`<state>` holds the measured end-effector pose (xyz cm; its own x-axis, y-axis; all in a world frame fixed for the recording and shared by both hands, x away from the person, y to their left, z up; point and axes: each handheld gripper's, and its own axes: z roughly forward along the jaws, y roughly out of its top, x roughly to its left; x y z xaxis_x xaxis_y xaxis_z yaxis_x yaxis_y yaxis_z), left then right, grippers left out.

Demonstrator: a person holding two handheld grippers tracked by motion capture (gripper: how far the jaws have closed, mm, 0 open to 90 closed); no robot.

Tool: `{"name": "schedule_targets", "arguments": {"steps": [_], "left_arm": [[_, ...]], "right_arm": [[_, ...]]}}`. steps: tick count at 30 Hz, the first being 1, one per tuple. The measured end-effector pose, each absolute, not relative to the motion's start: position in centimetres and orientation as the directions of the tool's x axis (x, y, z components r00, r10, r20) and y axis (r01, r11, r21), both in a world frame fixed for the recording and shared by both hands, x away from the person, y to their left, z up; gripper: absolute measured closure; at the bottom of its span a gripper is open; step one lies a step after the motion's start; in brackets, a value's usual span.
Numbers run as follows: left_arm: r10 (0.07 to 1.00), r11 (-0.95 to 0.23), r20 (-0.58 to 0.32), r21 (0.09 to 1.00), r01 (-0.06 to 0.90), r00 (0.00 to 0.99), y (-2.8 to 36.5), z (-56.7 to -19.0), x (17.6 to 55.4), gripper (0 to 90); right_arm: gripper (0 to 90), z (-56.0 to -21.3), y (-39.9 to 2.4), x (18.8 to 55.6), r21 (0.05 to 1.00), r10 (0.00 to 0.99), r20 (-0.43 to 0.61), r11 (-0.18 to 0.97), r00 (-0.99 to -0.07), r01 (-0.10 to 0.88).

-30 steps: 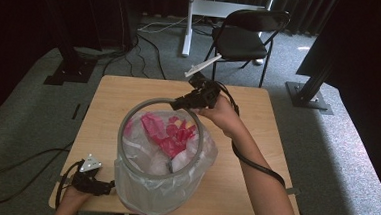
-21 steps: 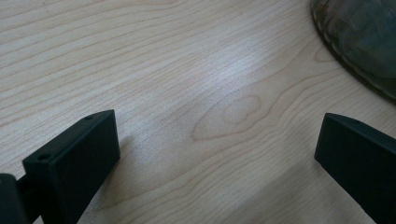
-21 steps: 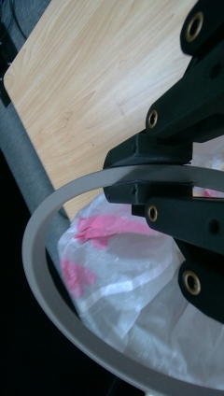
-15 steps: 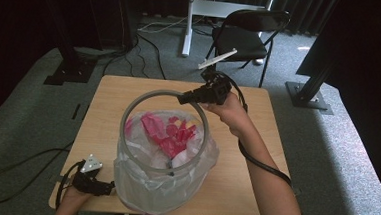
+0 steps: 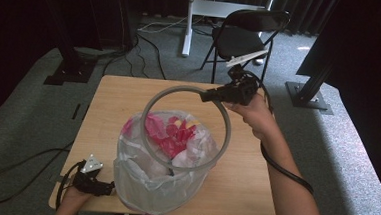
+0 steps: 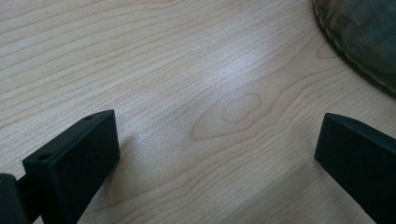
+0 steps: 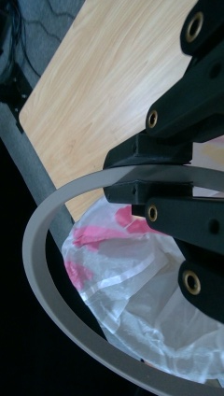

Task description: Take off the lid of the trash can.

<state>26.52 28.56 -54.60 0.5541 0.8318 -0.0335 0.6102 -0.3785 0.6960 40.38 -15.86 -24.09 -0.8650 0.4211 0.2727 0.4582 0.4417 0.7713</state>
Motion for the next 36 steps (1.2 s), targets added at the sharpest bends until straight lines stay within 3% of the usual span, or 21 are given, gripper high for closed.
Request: {"name": "schedule_targets", "arguments": {"steps": [23,36], "left_arm": [[0.832,-0.382,-0.03,0.695,0.61,0.554,28.5,-54.6,26.5,0.0],[0.832,-0.378,-0.034,0.696,0.61,0.554,28.5,-54.6,26.5,0.0]], "right_arm": [[82.6,-24.5,-26.0,38.9,0.793,0.541,0.293,0.322,-0.788,0.517],[82.6,-27.2,-29.6,38.4,0.785,0.579,0.323,0.278,-0.749,0.554]]}}
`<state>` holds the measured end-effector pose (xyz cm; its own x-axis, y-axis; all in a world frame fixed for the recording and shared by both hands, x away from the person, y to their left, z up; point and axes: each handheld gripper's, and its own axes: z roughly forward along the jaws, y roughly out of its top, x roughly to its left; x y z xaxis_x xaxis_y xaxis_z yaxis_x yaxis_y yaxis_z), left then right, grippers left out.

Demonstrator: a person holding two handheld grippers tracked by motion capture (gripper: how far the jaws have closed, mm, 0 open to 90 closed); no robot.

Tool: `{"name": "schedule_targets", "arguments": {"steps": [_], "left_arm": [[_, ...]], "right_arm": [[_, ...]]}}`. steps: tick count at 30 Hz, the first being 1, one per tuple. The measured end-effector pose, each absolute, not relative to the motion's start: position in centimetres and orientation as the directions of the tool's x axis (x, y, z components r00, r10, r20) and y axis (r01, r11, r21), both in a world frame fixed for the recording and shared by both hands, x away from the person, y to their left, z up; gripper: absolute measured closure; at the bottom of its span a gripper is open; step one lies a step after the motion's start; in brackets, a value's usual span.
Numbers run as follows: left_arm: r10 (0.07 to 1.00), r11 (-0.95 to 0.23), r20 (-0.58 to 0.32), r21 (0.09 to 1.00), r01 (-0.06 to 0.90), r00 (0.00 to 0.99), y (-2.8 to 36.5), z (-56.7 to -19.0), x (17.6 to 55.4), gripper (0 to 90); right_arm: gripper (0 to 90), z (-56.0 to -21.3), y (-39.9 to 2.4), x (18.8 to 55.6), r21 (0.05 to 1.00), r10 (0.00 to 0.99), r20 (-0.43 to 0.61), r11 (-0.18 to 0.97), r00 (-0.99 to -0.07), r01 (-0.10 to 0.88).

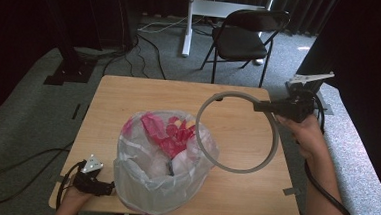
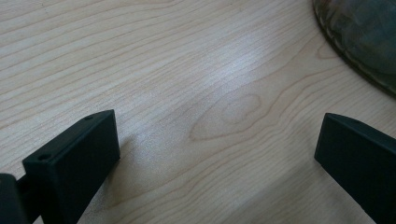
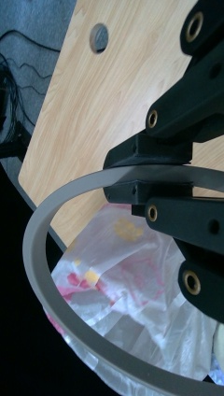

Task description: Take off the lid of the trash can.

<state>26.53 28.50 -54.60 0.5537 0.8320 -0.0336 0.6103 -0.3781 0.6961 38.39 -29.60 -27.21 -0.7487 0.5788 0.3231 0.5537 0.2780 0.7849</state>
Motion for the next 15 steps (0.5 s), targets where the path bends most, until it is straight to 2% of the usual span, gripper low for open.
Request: {"name": "schedule_targets", "arguments": {"steps": [15], "left_arm": [[0.831,-0.391,-0.02,0.691,0.608,0.556,28.4,-54.6,26.5,0.0]], "right_arm": [[82.6,-32.2,-32.7,38.8,0.752,0.624,0.381,0.219,-0.682,0.622]]}}
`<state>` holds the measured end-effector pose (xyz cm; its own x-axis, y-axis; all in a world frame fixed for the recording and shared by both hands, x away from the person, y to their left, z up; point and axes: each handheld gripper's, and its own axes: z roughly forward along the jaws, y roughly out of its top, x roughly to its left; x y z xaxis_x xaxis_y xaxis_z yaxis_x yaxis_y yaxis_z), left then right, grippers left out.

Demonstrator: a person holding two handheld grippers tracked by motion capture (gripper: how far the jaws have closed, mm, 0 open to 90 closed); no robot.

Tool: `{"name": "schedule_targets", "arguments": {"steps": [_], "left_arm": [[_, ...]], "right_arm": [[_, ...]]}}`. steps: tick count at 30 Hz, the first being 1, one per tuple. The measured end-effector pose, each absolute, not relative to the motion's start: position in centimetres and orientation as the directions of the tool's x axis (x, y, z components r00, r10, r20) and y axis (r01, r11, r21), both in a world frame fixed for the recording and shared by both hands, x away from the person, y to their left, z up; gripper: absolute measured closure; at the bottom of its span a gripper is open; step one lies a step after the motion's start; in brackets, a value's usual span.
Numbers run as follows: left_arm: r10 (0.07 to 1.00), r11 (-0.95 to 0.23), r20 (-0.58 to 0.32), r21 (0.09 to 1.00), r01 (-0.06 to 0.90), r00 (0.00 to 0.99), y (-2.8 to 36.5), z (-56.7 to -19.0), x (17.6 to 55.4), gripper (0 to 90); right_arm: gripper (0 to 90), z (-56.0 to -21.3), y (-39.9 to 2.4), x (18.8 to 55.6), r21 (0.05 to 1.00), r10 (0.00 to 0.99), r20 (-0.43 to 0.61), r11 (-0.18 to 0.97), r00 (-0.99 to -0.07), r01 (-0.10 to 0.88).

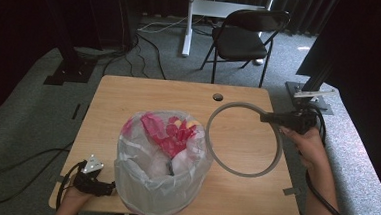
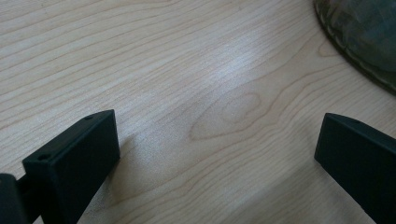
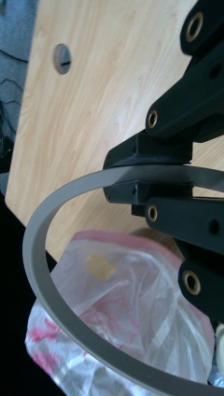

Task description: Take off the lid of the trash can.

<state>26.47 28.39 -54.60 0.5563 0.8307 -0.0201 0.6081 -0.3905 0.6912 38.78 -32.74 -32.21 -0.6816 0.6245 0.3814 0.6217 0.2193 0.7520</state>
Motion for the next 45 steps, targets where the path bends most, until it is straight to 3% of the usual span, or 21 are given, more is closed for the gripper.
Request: {"name": "schedule_targets", "arguments": {"steps": [24,45], "left_arm": [[0.831,-0.391,-0.02,0.691,0.608,0.556,28.4,-54.6,26.5,0.0],[0.83,-0.392,-0.019,0.691,0.608,0.557,28.4,-54.6,26.5,0.0]], "right_arm": [[82.5,-42.7,-34.0,40.6,0.62,0.689,0.462,0.199,-0.558,0.759],[82.1,-48.6,-33.6,41.1,0.56,0.718,0.457,0.227,-0.525,0.797]]}}
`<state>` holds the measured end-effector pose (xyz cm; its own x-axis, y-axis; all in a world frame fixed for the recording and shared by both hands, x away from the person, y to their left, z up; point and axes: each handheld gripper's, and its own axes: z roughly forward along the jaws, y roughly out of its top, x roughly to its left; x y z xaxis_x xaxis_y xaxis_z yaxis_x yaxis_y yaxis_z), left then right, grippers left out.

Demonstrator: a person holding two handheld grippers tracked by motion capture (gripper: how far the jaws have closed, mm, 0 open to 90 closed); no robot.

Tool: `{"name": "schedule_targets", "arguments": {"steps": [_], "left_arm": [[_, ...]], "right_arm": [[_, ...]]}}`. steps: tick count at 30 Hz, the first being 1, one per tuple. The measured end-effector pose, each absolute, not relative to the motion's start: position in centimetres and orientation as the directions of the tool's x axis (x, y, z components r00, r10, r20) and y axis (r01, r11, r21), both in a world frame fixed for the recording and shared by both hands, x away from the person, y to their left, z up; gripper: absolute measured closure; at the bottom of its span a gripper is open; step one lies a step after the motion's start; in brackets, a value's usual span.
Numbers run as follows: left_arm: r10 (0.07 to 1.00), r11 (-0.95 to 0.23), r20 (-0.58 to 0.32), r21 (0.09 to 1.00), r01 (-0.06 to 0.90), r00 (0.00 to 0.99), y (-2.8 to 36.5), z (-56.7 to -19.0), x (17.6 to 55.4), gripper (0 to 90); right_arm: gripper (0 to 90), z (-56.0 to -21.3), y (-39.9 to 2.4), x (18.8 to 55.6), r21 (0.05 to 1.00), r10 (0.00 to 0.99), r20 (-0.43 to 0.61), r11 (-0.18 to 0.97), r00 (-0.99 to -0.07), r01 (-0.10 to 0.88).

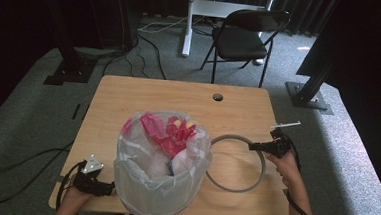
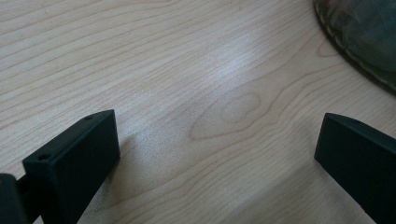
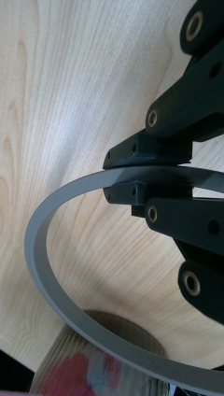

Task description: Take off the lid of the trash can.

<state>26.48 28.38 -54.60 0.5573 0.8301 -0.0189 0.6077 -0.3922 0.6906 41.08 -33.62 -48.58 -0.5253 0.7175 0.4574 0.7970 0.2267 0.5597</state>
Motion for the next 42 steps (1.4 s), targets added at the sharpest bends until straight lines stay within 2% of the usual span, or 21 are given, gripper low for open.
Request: {"name": "schedule_targets", "arguments": {"steps": [8,17,21,27,29,32,37,39,42], "left_arm": [[0.83,-0.383,-0.03,0.695,0.609,0.557,28.5,-54.6,26.5,0.0],[0.83,-0.386,-0.027,0.694,0.608,0.557,28.4,-54.6,26.5,0.0],[0.83,-0.387,-0.025,0.693,0.608,0.557,28.4,-54.6,26.5,0.0],[0.83,-0.387,-0.025,0.693,0.609,0.557,28.4,-54.6,26.5,0.0],[0.83,-0.386,-0.027,0.694,0.608,0.557,28.5,-54.6,26.5,0.0],[0.83,-0.385,-0.028,0.694,0.608,0.557,28.5,-54.6,26.5,0.0],[0.83,-0.388,-0.024,0.693,0.608,0.557,28.4,-54.6,26.5,0.0],[0.829,-0.39,-0.023,0.693,0.606,0.559,28.4,-54.6,26.4,0.0],[0.827,-0.387,-0.032,0.691,0.61,0.561,28.4,-54.6,26.3,0.0]], "right_arm": [[80.4,-49.5,-33.6,41.4,0.526,0.752,0.417,0.257,-0.51,0.81],[79.8,-50.0,-34.1,41.6,0.512,0.76,0.42,0.252,-0.496,0.821],[71.5,-50.1,-34.1,41.6,0.49,0.777,0.395,0.273,-0.49,0.828],[66.8,-49.8,-34.5,41.5,0.504,0.783,0.393,0.256,-0.483,0.825],[60.9,-49.4,-34.5,41.3,0.516,0.78,0.393,0.251,-0.487,0.819],[46.9,-48.6,-34.3,40.9,0.551,0.771,0.39,0.242,-0.503,0.799],[29.9,-47.2,-33.5,40.1,0.63,0.72,0.394,0.241,-0.571,0.738],[29.0,-46.7,-33.1,39.7,0.659,0.699,0.381,0.254,-0.605,0.708],[20.7,-45.9,-32.4,39.0,0.732,0.636,0.367,0.253,-0.679,0.633]]}}
